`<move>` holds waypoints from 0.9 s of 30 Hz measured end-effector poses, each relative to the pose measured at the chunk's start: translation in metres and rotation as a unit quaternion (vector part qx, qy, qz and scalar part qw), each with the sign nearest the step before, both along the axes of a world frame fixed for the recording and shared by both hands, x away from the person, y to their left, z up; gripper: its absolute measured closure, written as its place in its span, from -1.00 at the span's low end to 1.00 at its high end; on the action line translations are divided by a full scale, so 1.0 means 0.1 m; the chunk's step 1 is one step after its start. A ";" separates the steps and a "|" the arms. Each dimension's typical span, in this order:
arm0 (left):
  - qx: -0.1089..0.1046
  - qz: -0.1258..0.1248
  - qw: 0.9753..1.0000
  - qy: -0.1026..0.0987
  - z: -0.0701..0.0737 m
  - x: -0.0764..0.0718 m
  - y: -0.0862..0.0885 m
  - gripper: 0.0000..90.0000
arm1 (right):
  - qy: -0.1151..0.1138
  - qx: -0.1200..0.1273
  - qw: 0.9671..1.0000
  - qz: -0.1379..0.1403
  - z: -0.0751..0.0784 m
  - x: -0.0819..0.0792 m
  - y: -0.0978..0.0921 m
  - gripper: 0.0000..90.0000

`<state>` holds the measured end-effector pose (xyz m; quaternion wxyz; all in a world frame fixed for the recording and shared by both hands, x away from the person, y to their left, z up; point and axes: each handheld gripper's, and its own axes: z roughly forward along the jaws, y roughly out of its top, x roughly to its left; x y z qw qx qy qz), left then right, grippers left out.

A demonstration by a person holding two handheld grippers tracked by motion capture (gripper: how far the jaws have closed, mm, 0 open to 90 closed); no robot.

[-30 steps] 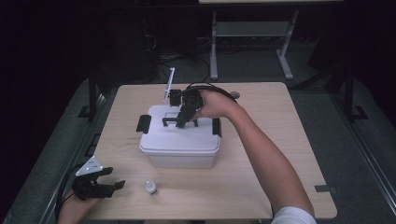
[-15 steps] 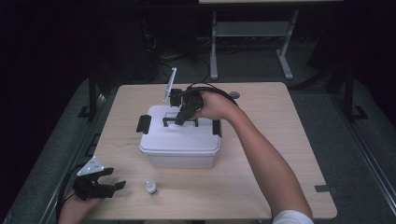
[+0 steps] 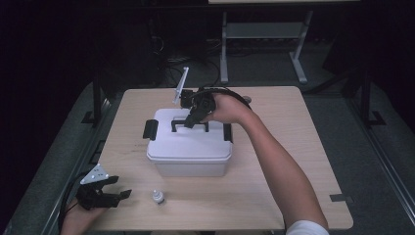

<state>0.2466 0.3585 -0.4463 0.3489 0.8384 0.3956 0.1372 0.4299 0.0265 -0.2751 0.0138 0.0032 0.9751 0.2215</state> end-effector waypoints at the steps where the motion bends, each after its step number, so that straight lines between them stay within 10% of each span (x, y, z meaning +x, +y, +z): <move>1: 0.000 0.000 1.000 0.000 0.00 0.00 0.00 -0.48 | -0.001 0.001 1.000 0.001 0.01 0.00 0.00 0.86; 27: 0.002 0.004 1.000 0.003 0.01 -0.01 0.02 -0.48 | -0.029 0.001 1.000 -0.009 0.43 -0.27 -0.36 0.86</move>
